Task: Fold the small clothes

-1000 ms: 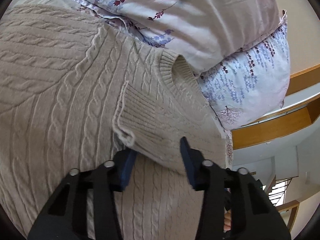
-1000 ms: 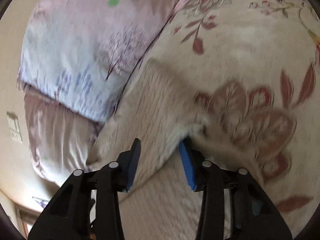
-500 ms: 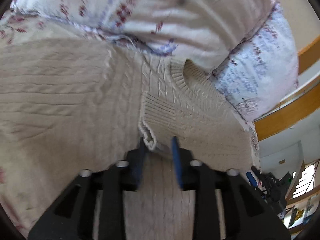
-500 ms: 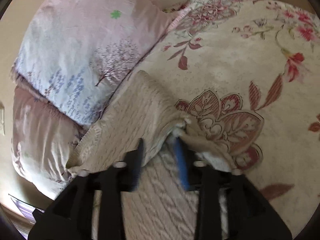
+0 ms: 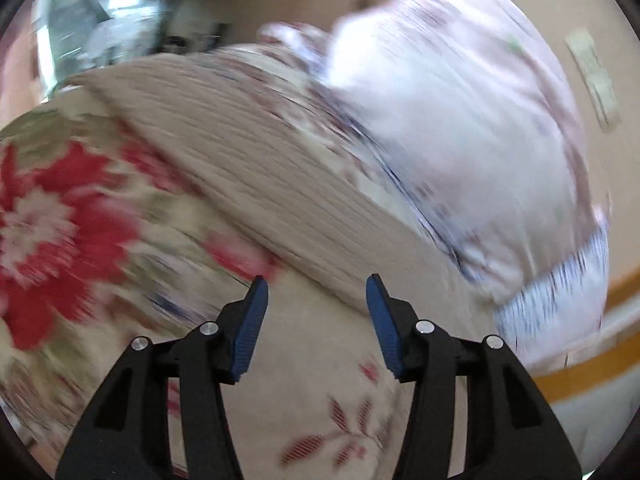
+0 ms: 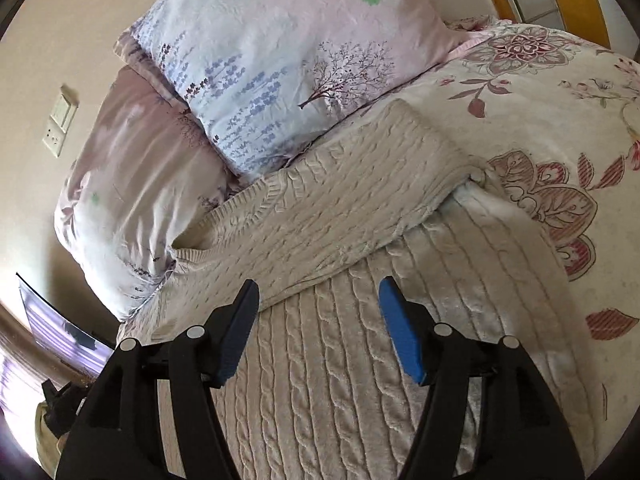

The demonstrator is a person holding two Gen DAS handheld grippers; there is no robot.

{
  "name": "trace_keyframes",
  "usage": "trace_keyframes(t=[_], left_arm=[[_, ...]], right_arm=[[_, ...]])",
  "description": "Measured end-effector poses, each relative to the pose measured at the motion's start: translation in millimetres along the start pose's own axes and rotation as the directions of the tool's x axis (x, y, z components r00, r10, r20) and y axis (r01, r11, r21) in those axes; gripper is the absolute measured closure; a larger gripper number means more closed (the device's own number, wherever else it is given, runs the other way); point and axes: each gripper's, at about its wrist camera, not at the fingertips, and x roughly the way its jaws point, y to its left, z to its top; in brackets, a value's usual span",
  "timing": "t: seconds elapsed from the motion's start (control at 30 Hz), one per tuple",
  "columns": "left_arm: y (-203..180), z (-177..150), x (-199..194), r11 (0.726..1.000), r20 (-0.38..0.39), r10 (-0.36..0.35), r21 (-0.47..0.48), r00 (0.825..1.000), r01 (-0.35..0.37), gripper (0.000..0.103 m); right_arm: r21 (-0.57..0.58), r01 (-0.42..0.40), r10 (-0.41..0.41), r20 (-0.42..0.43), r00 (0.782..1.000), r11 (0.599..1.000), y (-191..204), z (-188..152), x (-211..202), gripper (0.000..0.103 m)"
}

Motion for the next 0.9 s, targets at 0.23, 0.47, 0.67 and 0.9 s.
trace_keyframes(t=[0.23, 0.47, 0.67, 0.9], left_arm=[[44.9, 29.5, 8.4, 0.975, 0.031, -0.021, -0.22, 0.999, 0.027, 0.064], [54.6, 46.0, 16.4, 0.949, 0.089, -0.029, -0.31, 0.996, 0.056, 0.068], [69.5, 54.4, 19.4, 0.929, 0.119, -0.015, -0.366, 0.993, 0.058, 0.09], [50.9, 54.2, 5.6, 0.943, 0.175, -0.048, -0.316, 0.983, 0.103, 0.097]], right_arm=[[0.015, -0.016, 0.016, -0.015, 1.0, 1.0, -4.7, -1.5, -0.9, 0.039], [0.008, -0.023, 0.024, -0.024, 0.999, 1.0, -2.6, -2.0, 1.0, 0.038], [0.008, -0.037, 0.038, -0.029, 0.999, 0.999, -2.2, -2.3, 1.8, 0.037], [0.021, -0.061, 0.062, -0.03, 0.998, 0.998, -4.2, -1.4, 1.5, 0.037]])
